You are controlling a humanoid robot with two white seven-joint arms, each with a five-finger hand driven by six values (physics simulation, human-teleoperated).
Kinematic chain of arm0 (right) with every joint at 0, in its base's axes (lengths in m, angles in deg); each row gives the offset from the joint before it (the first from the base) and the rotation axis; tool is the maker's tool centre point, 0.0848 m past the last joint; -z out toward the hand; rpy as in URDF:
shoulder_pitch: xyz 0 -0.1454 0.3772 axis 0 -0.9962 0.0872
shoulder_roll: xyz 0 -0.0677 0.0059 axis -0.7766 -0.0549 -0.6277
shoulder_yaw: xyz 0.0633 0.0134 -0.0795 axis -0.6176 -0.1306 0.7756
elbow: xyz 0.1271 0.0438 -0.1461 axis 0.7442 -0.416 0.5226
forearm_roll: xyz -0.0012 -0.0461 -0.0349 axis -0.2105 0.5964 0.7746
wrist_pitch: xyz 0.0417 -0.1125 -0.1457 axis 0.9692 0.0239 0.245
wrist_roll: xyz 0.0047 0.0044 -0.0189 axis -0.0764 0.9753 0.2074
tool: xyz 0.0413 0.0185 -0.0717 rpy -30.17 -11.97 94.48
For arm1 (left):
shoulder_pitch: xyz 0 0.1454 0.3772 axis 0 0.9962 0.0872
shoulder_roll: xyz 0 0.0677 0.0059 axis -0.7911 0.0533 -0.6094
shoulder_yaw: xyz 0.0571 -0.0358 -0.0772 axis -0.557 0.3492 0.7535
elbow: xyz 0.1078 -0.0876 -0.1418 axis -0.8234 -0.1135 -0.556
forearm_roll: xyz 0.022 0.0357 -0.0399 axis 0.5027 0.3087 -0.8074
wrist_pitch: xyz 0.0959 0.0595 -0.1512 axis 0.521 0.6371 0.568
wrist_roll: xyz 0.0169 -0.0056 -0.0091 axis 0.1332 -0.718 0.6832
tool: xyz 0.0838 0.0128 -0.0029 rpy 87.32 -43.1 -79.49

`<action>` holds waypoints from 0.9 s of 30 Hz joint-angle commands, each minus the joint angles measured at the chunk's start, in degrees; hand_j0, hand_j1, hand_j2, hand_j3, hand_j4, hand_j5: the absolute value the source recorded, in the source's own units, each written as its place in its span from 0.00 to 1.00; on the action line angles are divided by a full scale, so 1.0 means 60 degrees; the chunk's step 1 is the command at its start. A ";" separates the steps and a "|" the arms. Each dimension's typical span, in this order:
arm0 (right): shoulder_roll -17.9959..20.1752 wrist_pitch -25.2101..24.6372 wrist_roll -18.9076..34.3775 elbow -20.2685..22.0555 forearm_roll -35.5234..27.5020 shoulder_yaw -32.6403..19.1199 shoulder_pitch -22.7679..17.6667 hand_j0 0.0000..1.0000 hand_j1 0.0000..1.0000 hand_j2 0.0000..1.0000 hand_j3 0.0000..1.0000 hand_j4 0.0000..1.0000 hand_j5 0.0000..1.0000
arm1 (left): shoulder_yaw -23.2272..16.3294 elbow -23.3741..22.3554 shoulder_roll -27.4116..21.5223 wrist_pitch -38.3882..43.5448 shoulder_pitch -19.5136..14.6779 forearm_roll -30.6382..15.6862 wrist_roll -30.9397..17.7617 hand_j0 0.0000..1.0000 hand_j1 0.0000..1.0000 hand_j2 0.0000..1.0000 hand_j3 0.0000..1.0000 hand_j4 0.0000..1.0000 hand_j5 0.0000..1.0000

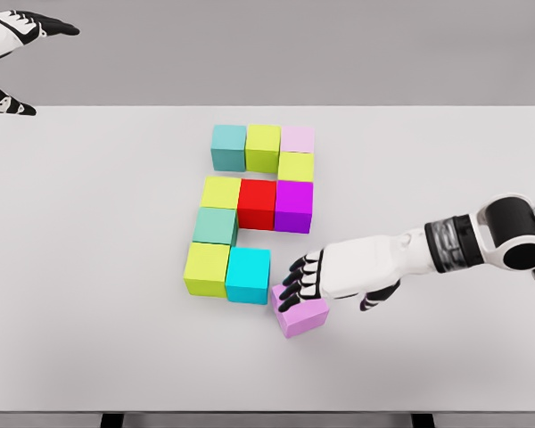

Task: Assemble the squares on the desktop into the number 2

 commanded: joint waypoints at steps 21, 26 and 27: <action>-0.0057 -0.0022 -0.0002 -0.0476 0.0443 -0.0322 -0.0015 1.00 1.00 1.00 1.00 1.00 1.00 | -0.0017 -0.0016 -0.0024 0.0029 0.0000 -0.0061 0.0005 1.00 1.00 1.00 1.00 1.00 1.00; -0.0145 -0.0022 -0.0002 -0.0330 0.0253 -0.0395 0.0132 1.00 1.00 1.00 1.00 1.00 1.00 | -0.0017 -0.0016 -0.0024 0.0029 0.0000 -0.0061 0.0005 1.00 1.00 1.00 1.00 1.00 1.00; -0.0131 -0.0022 -0.0002 -0.0345 0.0092 -0.0483 0.0132 1.00 1.00 1.00 1.00 1.00 1.00 | -0.0017 -0.0016 -0.0024 0.0029 0.0000 -0.0061 0.0005 1.00 1.00 1.00 1.00 1.00 1.00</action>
